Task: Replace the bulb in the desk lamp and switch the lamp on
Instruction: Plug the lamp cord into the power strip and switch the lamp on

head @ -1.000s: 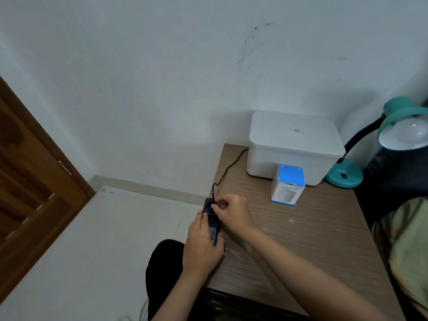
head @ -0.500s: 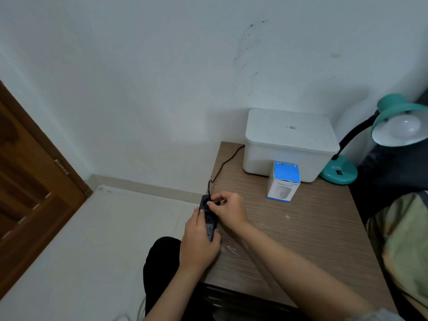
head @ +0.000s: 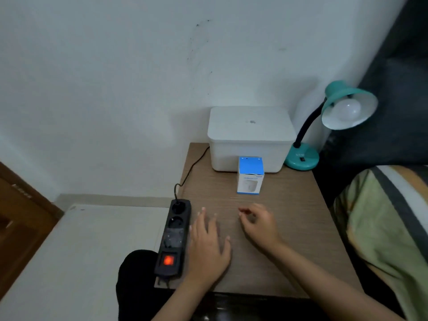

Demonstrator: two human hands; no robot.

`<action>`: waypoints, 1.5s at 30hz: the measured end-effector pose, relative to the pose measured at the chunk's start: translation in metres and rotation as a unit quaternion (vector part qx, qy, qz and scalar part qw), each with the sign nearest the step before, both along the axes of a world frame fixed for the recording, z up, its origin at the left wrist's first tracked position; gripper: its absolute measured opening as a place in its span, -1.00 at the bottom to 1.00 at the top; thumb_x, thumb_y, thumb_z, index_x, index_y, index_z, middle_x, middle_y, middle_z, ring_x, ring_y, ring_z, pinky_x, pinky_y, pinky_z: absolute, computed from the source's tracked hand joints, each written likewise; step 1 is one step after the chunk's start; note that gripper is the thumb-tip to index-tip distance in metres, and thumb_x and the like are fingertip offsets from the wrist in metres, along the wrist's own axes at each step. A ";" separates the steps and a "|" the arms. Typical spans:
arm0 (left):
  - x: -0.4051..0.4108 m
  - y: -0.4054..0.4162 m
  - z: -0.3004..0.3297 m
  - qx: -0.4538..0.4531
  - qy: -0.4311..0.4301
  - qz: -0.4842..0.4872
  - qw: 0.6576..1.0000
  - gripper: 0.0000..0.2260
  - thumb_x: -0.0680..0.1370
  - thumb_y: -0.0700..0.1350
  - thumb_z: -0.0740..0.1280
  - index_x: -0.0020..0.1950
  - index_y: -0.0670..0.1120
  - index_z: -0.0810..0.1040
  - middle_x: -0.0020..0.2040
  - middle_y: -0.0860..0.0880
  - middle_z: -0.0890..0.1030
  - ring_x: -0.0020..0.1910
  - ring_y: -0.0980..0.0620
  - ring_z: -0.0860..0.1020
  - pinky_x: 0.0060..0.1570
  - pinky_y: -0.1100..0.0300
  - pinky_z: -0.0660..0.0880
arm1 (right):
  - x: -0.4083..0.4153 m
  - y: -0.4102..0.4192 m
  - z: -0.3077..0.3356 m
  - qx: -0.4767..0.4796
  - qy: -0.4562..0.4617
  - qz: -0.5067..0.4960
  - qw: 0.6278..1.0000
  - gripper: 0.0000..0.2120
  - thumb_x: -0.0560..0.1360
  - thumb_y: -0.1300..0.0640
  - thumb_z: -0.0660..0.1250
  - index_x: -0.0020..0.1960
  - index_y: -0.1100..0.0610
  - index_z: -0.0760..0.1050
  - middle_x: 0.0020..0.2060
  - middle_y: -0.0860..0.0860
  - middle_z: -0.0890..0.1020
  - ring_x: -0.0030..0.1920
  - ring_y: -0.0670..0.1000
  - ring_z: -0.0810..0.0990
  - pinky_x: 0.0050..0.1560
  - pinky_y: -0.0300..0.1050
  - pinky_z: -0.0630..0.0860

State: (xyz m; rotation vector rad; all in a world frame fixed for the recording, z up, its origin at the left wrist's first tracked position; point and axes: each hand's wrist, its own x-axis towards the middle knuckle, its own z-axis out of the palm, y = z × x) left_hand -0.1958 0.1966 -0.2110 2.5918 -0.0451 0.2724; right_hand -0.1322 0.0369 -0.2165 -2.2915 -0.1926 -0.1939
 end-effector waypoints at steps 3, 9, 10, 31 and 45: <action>0.014 -0.040 -0.003 -0.039 0.023 -0.069 0.997 -0.54 0.47 0.07 0.22 0.31 -0.08 0.35 0.47 -0.14 0.22 0.43 -0.15 0.21 0.35 -0.18 0.28 | 0.007 -0.046 -0.002 -0.005 -0.027 -0.084 0.996 -0.89 0.43 0.21 0.40 -0.05 0.13 0.63 -0.18 -0.02 0.64 -0.16 -0.08 0.58 -0.11 -0.27 0.50; 0.064 -0.110 -0.010 -0.004 0.059 -0.235 0.970 -0.53 0.52 0.06 0.17 0.39 -0.10 0.27 0.49 -0.11 0.17 0.48 -0.06 0.09 0.44 -0.13 0.13 | 0.038 -0.117 0.003 -0.035 -0.025 -0.166 0.985 -0.85 0.45 0.23 0.36 0.01 0.20 0.59 -0.11 0.10 0.63 -0.10 0.02 0.59 -0.03 -0.22 0.48; 0.075 -0.120 -0.013 0.007 0.060 -0.252 0.966 -0.51 0.52 0.08 0.16 0.39 -0.11 0.27 0.49 -0.13 0.19 0.48 -0.07 0.11 0.43 -0.14 0.13 | 0.046 -0.126 0.003 -0.036 -0.022 -0.171 0.984 -0.81 0.46 0.22 0.35 0.06 0.21 0.58 -0.06 0.11 0.62 -0.05 0.04 0.60 0.01 -0.19 0.49; 0.143 -0.170 -0.039 0.091 0.058 -0.236 0.966 -0.36 0.49 0.24 0.06 0.51 0.03 0.01 0.55 0.07 -0.08 0.50 0.13 -0.13 0.41 0.03 -0.16 | 0.161 -0.175 -0.026 0.023 -0.040 -0.207 0.977 -0.62 0.52 0.27 0.28 0.33 0.28 0.40 0.36 0.20 0.43 0.46 0.13 0.25 0.42 -0.18 0.10; 0.143 -0.173 -0.040 0.106 0.066 -0.219 0.968 -0.34 0.45 0.27 0.05 0.50 0.05 0.06 0.55 0.06 -0.04 0.51 0.10 -0.06 0.46 -0.02 -0.11 | 0.165 -0.177 -0.033 0.017 -0.085 -0.214 0.973 -0.73 0.50 0.31 0.29 0.19 0.32 0.50 0.29 0.23 0.50 0.41 0.20 0.35 0.38 -0.10 0.21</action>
